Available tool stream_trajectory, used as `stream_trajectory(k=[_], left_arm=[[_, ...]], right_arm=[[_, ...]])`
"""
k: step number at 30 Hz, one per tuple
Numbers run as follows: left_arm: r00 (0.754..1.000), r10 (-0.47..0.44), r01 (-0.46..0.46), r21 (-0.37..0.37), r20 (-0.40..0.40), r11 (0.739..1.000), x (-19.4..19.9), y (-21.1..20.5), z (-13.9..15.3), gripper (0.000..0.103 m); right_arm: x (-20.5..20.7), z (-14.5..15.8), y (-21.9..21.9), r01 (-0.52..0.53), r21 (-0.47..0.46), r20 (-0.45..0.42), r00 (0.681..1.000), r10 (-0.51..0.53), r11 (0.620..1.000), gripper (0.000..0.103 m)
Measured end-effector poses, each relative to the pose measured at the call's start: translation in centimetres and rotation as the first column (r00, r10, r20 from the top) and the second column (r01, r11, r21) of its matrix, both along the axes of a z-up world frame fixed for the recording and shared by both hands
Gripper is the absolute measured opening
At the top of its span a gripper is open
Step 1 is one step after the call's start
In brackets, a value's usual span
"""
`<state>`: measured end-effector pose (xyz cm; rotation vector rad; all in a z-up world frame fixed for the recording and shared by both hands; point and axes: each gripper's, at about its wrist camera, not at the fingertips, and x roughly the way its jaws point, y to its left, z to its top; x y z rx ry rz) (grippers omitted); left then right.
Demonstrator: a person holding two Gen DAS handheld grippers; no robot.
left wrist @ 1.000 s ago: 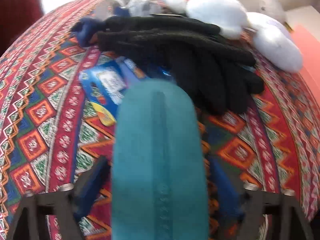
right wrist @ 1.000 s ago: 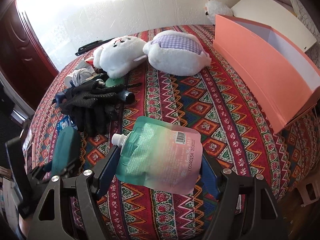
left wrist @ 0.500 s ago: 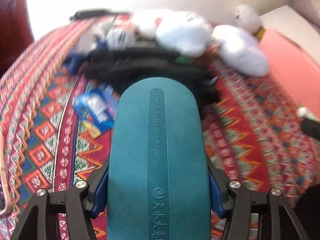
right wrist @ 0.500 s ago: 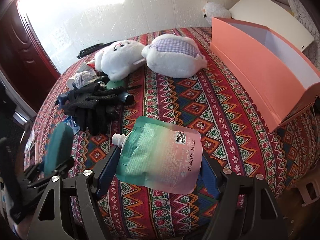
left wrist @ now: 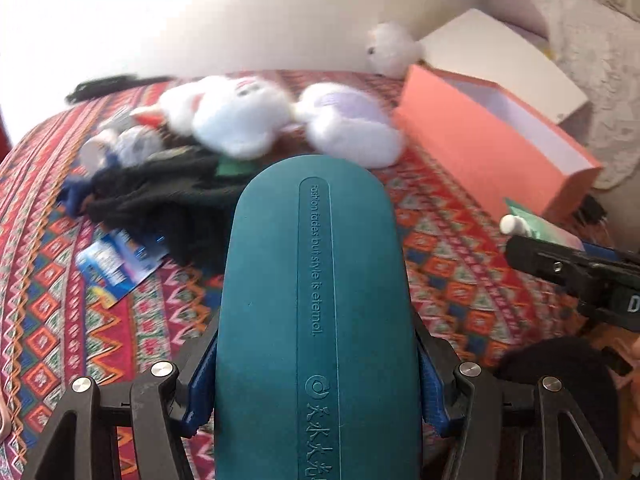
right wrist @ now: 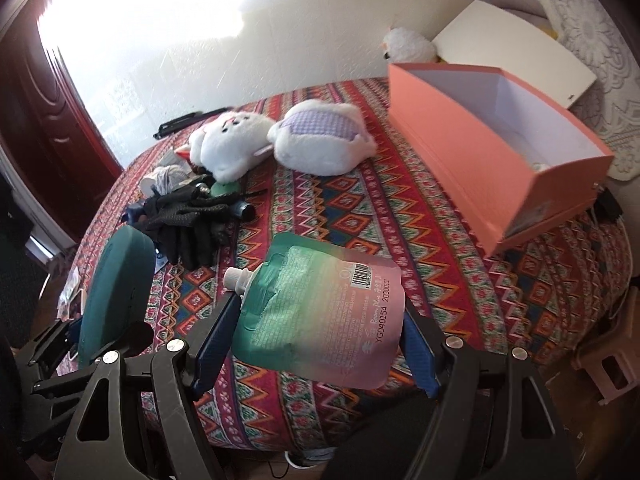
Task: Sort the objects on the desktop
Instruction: 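Lower the teal case and pouch into the pink shoebox and release both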
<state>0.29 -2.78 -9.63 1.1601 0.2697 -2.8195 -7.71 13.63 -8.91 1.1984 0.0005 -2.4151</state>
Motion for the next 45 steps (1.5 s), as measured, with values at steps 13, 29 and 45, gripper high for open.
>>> stream_trajectory(k=[13,29,45], left_arm=[[0.966,-0.24,0.238,-0.037,-0.09,0.971,-3.4,11.1,5.2,0.067],[0.906,-0.395,0.395,-0.03,-0.151,0.918,-21.0,21.9,11.2,0.067],[0.942,-0.324,0.331,0.083,-0.09,0.94,-36.5,21.8,6.7,0.087]], right_arm=[[0.3,3.0,10.7,0.184,-0.035,-0.07,0.98,-0.186,0.982,0.078],[-10.3,8.2,23.3,0.347,-0.047,-0.239,0.906,-0.348,0.937,0.078],[-32.6,2.7,25.9,0.388,0.046,-0.143,0.915,-0.378,0.921,0.084]])
